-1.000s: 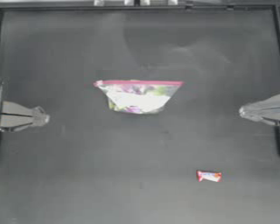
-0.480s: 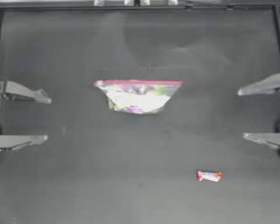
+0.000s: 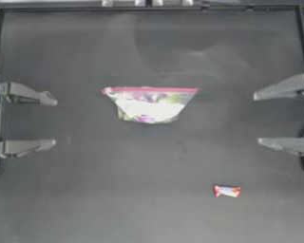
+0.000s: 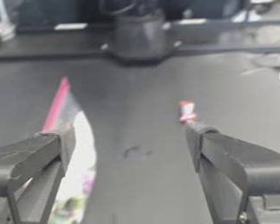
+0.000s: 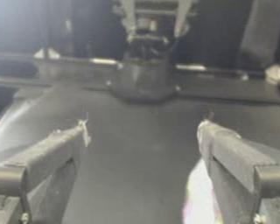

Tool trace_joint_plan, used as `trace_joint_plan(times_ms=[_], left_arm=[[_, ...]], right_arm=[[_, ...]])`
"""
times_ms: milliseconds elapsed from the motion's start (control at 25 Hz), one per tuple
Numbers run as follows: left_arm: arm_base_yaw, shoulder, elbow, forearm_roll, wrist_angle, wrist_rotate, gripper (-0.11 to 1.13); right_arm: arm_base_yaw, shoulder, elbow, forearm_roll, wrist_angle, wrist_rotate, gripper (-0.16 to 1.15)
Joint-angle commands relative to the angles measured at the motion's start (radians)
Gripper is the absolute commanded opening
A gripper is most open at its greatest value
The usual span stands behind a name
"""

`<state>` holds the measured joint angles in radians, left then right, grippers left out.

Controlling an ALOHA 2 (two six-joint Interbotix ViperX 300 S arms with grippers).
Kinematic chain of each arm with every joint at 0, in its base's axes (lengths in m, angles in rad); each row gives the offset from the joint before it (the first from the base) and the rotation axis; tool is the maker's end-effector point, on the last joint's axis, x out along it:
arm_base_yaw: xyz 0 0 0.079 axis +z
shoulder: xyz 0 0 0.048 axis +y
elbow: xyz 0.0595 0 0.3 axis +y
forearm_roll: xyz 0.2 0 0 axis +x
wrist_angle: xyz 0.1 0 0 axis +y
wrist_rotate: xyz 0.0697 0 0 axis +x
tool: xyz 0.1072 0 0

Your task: Put candy in bag

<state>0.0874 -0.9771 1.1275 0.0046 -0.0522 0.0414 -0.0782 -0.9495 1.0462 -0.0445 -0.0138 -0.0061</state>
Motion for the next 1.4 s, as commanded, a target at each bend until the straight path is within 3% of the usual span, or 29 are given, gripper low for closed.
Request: trace_joint_plan(times_ms=[40,400,800,920,1200,1400], left_arm=[[0.008,0.014,-0.025,0.005,0.009,0.003,1.02],[0.028,0.011,-0.018,0.005,0.043,0.003,1.02],[0.037,-0.014,-0.014,0.011,0.081,0.005,1.02],[0.04,-0.014,-0.008,0.02,0.083,0.006,1.02],[0.061,-0.035,0.009,0.028,0.097,0.008,1.02],[0.064,-0.067,0.025,0.028,0.104,0.006,1.02]], right_arm=[[-0.031,0.046,-0.101,0.011,0.115,-0.002,1.02],[-0.098,0.225,-0.336,-0.018,0.402,-0.006,1.02],[-0.14,0.44,-0.595,-0.057,0.609,-0.048,1.01],[-0.158,0.508,-0.675,-0.037,0.669,-0.101,1.01],[-0.232,0.661,-0.848,0.095,0.759,-0.267,1.01],[-0.255,0.782,-0.979,0.152,0.816,-0.354,1.01]])
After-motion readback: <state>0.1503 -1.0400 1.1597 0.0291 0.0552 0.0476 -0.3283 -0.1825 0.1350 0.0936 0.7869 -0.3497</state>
